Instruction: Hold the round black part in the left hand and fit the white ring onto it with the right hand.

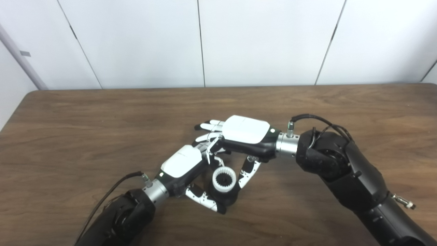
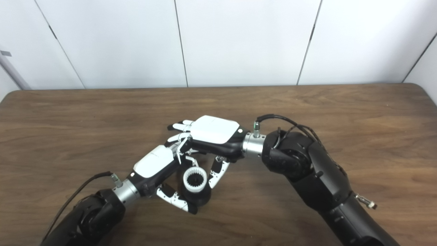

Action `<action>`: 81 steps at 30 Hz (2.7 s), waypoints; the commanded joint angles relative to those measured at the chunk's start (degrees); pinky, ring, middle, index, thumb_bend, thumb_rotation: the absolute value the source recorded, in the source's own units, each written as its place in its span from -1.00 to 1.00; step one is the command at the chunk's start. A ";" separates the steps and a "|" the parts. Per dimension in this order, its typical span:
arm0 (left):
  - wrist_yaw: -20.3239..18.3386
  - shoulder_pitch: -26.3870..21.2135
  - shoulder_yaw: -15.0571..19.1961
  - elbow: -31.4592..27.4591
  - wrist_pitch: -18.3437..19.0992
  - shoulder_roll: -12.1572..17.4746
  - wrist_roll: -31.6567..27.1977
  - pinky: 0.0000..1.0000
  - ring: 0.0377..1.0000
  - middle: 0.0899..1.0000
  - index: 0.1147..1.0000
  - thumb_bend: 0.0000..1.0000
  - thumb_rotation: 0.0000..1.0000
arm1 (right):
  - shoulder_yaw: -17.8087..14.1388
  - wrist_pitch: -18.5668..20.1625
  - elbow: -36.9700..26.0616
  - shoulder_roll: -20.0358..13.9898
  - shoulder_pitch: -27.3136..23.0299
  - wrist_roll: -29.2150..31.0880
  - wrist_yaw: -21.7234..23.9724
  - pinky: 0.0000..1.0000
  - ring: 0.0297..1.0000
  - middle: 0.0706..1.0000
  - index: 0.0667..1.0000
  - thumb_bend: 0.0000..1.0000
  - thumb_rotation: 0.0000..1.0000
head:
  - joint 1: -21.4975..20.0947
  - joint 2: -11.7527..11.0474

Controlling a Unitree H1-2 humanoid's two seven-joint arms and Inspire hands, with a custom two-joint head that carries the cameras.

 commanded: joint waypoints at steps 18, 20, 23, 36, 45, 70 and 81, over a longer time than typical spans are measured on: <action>-1.55 -0.08 -0.16 -2.37 -0.16 -0.52 0.87 1.00 1.00 0.79 -0.17 0.05 -0.89 | 0.28 -1.26 -0.45 -0.52 -0.71 1.30 -0.86 1.00 1.00 0.74 -0.11 0.05 -0.73 | 0.60 1.04; -1.98 -0.06 -0.12 -2.83 0.25 -0.51 0.87 1.00 1.00 0.79 -0.17 0.05 -0.89 | 0.39 -1.56 -0.21 -0.62 -0.61 1.42 -0.93 1.00 1.00 0.74 -0.11 0.05 -0.73 | 0.70 1.07; -2.10 -0.02 0.02 -3.09 0.39 -0.69 0.72 1.00 1.00 0.78 -0.17 0.05 -0.89 | 0.58 -1.84 0.03 -0.78 -0.43 1.27 -1.11 1.00 1.00 0.74 -0.11 0.05 -0.73 | 0.80 1.22; -1.58 0.28 0.46 -2.86 -0.16 -1.24 0.28 1.00 1.00 0.73 -0.18 0.05 -0.89 | 1.04 -3.42 2.84 -1.39 -0.66 0.95 -2.60 1.00 1.00 0.75 -0.11 0.05 -0.73 | 0.91 1.38; -1.69 0.32 0.56 -2.98 -0.41 -1.18 0.22 1.00 1.00 0.71 -0.17 0.05 -0.89 | 1.56 -3.52 4.09 -1.36 -0.57 0.19 -2.84 1.00 1.00 0.74 -0.11 0.05 -0.73 | 1.02 1.34; -1.80 0.35 0.86 -3.34 0.05 -1.26 0.70 1.00 1.00 0.72 -0.17 0.05 -0.89 | 2.73 -0.35 2.69 -1.50 0.64 0.98 -2.11 1.00 1.00 0.74 -0.11 0.05 -0.72 | 1.10 1.94; -1.23 0.69 0.70 -3.34 0.40 -1.46 2.30 1.00 1.00 0.70 -0.17 0.05 -0.89 | 3.81 2.21 1.55 -2.34 1.49 1.48 -0.25 1.00 1.00 0.81 -0.10 0.05 -0.70 | 0.93 2.39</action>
